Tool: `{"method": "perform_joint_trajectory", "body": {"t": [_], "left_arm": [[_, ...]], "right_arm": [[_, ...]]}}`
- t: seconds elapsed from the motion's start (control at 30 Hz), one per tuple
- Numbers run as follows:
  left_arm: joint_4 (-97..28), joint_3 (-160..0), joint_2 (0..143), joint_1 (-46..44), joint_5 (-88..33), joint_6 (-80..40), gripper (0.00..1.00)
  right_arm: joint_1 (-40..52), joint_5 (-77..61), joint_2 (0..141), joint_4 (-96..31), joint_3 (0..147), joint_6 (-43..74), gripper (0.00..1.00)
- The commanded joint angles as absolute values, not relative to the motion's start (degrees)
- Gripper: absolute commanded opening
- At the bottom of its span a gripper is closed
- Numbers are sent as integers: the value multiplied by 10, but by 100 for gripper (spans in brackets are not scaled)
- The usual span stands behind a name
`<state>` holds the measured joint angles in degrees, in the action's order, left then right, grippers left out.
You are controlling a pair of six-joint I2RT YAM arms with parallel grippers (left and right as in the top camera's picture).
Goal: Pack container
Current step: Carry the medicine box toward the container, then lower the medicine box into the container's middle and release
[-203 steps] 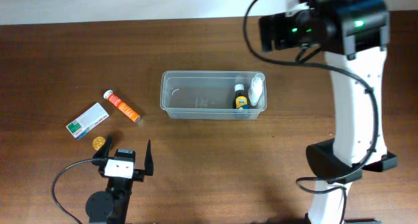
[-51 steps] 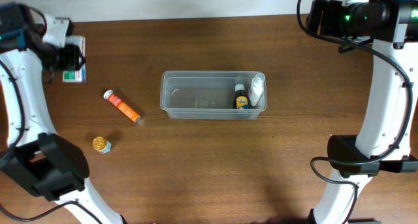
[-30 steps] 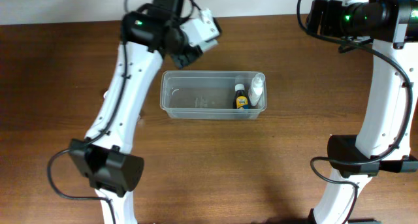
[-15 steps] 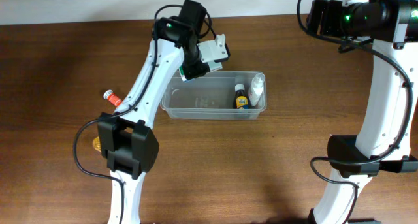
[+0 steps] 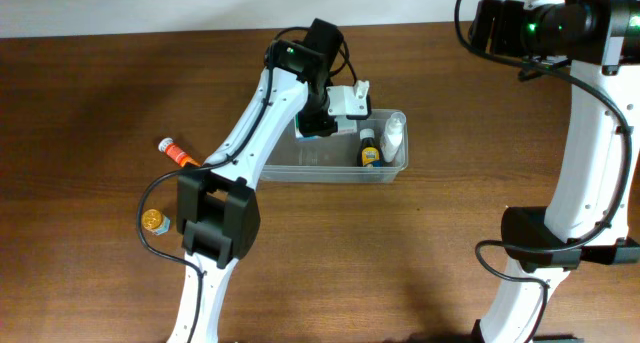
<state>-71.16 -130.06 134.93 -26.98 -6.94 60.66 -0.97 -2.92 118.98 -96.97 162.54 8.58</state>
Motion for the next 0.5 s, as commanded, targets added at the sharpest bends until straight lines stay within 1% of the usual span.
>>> {"method": "perform_joint_trajectory", "body": {"t": [0.0, 0.13, 0.17, 0.27, 0.4, 0.47], "left_arm": [[-709, -1304, 1367, -270, -57, 629, 60], [-705, -1304, 1373, -269, -55, 629, 72], [-703, -1304, 1374, -270, -55, 629, 73], [-696, -1304, 1375, -270, -55, 629, 76], [-691, -1306, 1375, -270, -50, 625, 76], [-691, -1312, 1374, -270, -34, 604, 76]], "right_arm": [[-8, -32, 1181, -973, 1632, 87, 98], [-8, -32, 1181, -973, 1632, 87, 98], [-8, -32, 1181, -973, 1632, 87, 98], [-8, -32, 1181, -973, 1632, 87, 98], [-8, -32, 1181, -973, 1632, 87, 98], [-8, -32, 1181, -973, 1632, 87, 98]]}}
